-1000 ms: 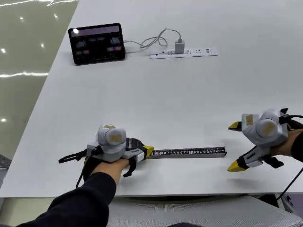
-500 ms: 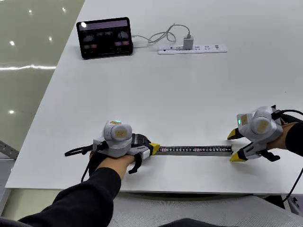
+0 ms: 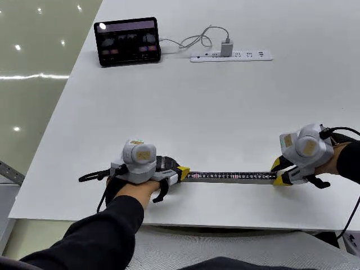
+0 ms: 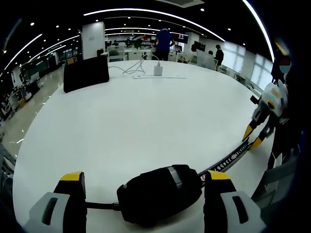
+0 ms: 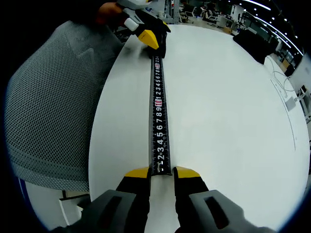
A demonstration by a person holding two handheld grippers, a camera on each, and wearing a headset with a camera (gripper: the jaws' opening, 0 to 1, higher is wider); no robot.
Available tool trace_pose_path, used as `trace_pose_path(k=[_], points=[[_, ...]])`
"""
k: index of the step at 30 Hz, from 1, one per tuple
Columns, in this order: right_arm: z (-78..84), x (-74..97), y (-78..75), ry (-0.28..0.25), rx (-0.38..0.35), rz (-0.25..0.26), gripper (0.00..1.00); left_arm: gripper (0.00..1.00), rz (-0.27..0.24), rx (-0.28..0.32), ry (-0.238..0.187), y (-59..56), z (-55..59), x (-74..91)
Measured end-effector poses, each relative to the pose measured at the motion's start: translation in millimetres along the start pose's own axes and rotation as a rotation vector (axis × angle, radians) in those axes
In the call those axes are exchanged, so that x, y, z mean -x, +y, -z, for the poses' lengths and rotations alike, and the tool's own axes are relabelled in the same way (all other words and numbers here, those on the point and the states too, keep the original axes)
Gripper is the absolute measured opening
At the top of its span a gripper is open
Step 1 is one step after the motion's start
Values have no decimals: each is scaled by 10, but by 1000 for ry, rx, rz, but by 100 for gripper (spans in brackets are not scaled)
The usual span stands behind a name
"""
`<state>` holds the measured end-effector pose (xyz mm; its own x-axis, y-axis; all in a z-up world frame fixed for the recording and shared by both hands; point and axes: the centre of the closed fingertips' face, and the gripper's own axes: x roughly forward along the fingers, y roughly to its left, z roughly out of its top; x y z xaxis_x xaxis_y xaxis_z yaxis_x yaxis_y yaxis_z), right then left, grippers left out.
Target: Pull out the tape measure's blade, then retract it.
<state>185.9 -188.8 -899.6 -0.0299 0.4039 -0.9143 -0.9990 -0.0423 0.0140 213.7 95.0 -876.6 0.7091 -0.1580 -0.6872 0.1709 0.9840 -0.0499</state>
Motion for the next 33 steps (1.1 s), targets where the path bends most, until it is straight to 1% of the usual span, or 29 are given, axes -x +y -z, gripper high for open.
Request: trace_pose_path(k=[2, 3, 4, 5, 7, 9, 11, 12, 13, 15, 16, 17, 20, 21, 22, 23, 24, 25, 27, 29, 31, 33], points=[[-1, -5, -8, 2, 1, 14, 12, 97, 7, 13, 3, -12, 8, -5], [-5, -3, 1, 5, 17, 20, 12, 97, 9, 20, 7, -8, 17, -9], [-6, -2, 3, 5, 8, 22, 12, 97, 9, 18, 8, -7, 19, -9], [17, -9, -37, 7, -1, 24, 11, 96, 9, 17, 9, -8, 20, -7], [18, -16, -21, 15, 13, 30, 11, 94, 12, 6, 5, -29, 2, 1], [12, -18, -19, 28, 10, 26, 11, 92, 16, -3, 4, -51, 0, 13], [8, -21, -21, 40, 15, 16, 11, 89, 45, 14, 25, -99, 42, 14], [6, -23, -25, 45, 6, 13, 11, 85, 43, 15, 25, -90, 44, 6], [6, -23, -25, 52, -9, 9, 11, 83, 35, 15, 30, -78, 53, 7], [17, -23, -28, 55, 3, 7, 11, 83, 35, 14, 30, -80, 52, 13], [22, -25, -40, 54, -5, 5, 11, 82, 39, 21, 25, -92, 38, 16], [33, -30, -45, 57, -29, -1, 11, 81, 37, 21, 22, -95, 27, 19], [40, -53, -62, 80, -26, -8, 11, 77, 32, 10, 13, -101, 7, 21], [39, -56, -55, 91, -9, -7, 11, 74, 34, 16, 17, -107, 8, 29], [39, -59, -59, 95, -20, -5, 10, 71, 44, 32, 26, -130, 21, 38], [47, -55, -66, 100, -34, -4, 10, 66, 78, 58, 58, -188, 65, 60], [52, -55, -67, 101, -38, -4, 10, 64, 60, 56, 53, -159, 57, 58], [65, -68, -82, 105, -45, -4, 10, 63, 57, 46, 53, -160, 55, 64], [59, -75, -67, 112, -46, -3, 10, 63, 54, 46, 60, -159, 63, 76], [73, -83, -74, 122, -45, -2, 10, 63, 47, 50, 67, -159, 74, 83], [72, -93, -84, 134, -53, -3, 10, 63, 41, 75, 69, -153, 69, 105], [72, -90, -89, 146, -59, -6, 10, 61, 33, 75, 74, -147, 79, 132]])
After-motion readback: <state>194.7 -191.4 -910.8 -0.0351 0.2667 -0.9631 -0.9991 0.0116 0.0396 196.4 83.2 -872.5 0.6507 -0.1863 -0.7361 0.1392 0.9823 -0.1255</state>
